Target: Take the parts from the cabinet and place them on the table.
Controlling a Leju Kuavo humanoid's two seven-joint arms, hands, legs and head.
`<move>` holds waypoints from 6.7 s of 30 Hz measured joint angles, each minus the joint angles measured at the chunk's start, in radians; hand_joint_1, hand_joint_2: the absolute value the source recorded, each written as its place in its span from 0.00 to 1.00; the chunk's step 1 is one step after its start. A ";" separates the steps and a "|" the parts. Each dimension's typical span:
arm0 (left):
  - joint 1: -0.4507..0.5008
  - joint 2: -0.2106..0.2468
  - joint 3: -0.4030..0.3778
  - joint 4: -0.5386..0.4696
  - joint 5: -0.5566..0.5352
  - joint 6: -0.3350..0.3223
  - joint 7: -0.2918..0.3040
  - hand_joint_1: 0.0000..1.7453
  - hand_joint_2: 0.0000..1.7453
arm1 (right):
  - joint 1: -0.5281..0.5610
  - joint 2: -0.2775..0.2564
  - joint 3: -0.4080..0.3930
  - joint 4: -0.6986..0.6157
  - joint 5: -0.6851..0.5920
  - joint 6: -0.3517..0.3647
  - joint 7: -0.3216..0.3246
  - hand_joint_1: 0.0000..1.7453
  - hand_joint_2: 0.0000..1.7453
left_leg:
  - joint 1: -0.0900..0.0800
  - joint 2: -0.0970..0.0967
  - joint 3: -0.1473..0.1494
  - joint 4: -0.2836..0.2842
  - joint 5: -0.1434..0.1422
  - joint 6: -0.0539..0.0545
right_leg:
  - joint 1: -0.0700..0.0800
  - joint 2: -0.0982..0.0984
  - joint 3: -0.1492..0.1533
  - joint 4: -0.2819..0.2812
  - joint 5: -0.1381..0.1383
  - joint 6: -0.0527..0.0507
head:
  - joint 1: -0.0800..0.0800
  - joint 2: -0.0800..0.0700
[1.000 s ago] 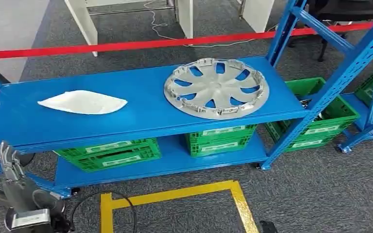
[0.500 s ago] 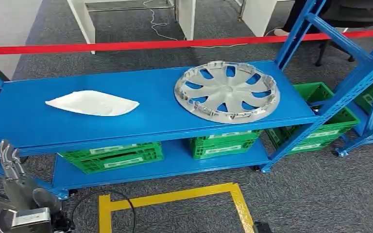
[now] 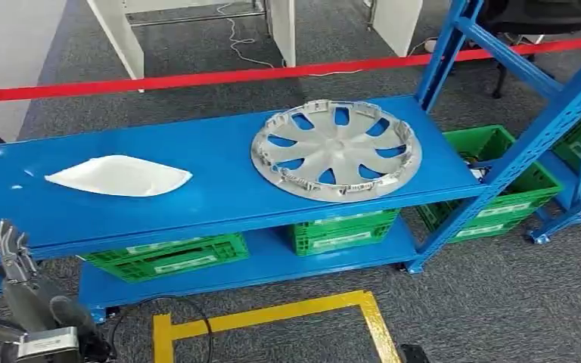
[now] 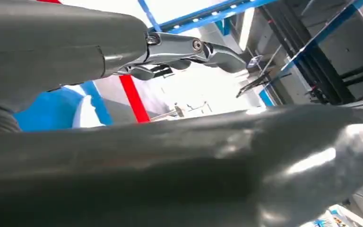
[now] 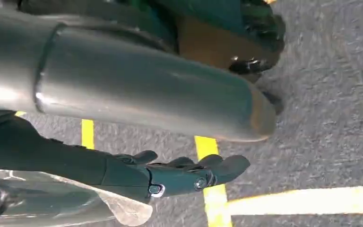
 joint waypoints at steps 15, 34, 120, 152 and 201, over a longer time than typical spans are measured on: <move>-0.012 -0.002 -0.008 0.000 0.021 0.000 0.000 0.00 0.00 | -0.003 0.002 0.008 0.001 0.010 0.010 0.011 0.00 0.00 | 0.002 -0.002 0.132 -0.313 0.144 0.056 | 0.005 0.002 -0.148 0.304 -0.148 0.052 | 0.006 0.000; -0.015 0.009 -0.024 0.001 0.036 0.000 0.003 0.00 0.00 | -0.001 0.002 0.024 0.002 0.021 0.023 0.005 0.00 0.00 | 0.002 0.003 0.057 -0.175 0.143 0.008 | 0.002 -0.020 0.024 0.002 -0.012 0.001 | -0.003 0.000; -0.601 0.497 -0.199 0.726 -0.628 -0.342 0.374 0.00 1.00 | -0.031 -0.028 0.080 0.003 0.076 0.147 -0.071 0.00 0.00 | 0.005 -0.008 0.055 -0.154 0.065 -0.011 | 0.006 0.002 -0.044 -0.009 0.058 -0.008 | 0.005 0.000; -0.802 0.361 -0.250 1.034 -0.643 -0.293 0.319 0.00 1.00 | -0.050 -0.028 0.103 0.003 0.111 0.145 -0.064 0.00 0.00 | 0.003 -0.007 0.007 -0.057 0.030 -0.008 | 0.004 0.004 -0.050 -0.003 0.056 -0.004 | 0.008 0.000; -0.807 0.325 -0.270 1.080 -0.537 -0.235 0.234 1.00 1.00 | -0.042 -0.030 0.106 0.003 0.124 0.143 -0.066 0.00 0.00 | 0.003 -0.008 0.111 -0.325 0.183 0.041 | 0.006 0.004 -0.174 0.250 -0.037 0.046 | 0.021 0.000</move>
